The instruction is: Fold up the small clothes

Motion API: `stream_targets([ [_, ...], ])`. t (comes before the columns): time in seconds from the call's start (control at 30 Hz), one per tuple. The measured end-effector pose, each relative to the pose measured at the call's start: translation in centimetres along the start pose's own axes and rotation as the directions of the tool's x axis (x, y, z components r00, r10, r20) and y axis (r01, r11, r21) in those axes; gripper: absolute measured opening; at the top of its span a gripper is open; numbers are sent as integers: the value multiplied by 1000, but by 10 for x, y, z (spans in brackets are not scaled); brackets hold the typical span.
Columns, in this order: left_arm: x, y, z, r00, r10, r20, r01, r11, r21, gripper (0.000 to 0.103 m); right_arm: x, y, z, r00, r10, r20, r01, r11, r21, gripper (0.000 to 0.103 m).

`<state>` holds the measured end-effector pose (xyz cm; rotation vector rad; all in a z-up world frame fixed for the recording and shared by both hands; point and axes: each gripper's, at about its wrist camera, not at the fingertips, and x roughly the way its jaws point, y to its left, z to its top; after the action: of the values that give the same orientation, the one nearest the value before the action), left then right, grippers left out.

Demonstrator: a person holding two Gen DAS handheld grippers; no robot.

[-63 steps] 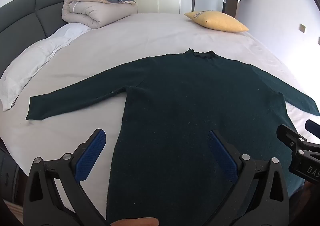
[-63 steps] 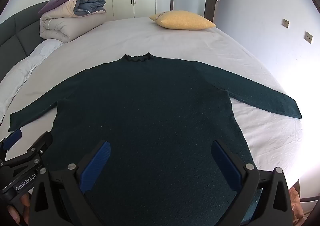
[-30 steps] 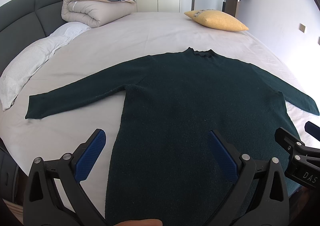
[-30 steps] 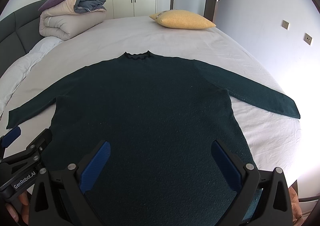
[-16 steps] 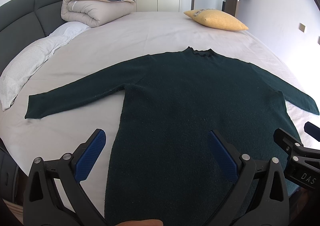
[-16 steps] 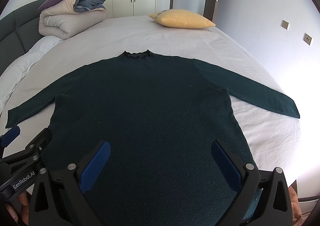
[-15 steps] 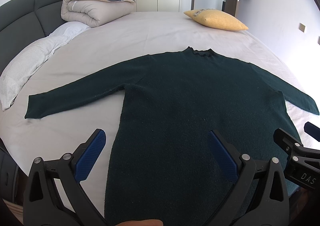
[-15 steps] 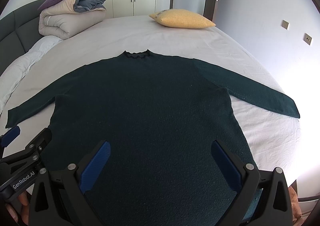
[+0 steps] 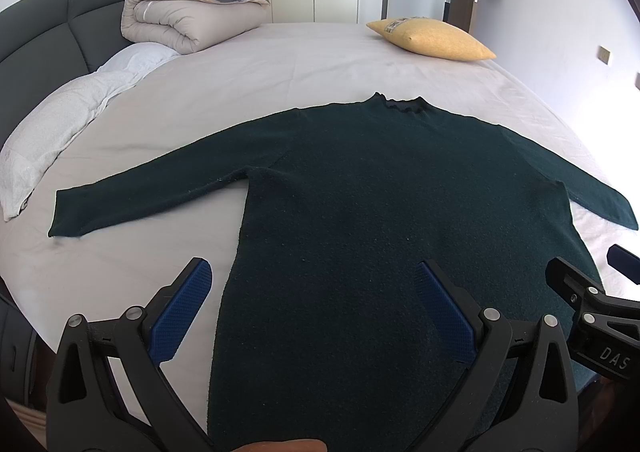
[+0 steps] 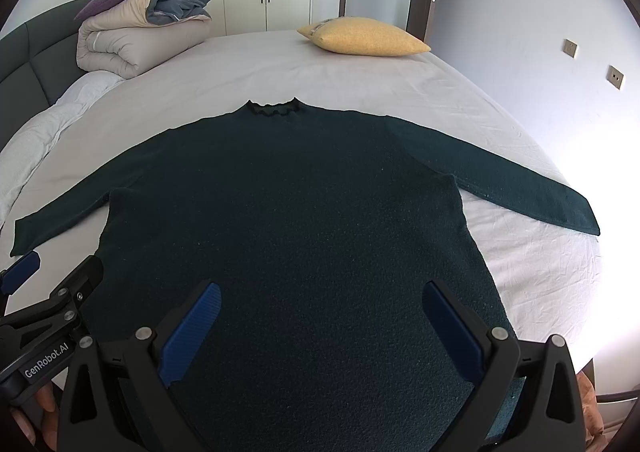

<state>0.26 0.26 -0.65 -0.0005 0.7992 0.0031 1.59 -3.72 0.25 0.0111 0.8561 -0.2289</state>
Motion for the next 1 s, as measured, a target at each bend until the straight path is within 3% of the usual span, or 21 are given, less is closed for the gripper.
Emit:
stream_targets([
  [1.0, 5, -9, -9, 1000, -3, -3, 3, 1000, -3, 103, 0, 2, -2, 1000, -1, -2, 1, 1000, 0, 103],
])
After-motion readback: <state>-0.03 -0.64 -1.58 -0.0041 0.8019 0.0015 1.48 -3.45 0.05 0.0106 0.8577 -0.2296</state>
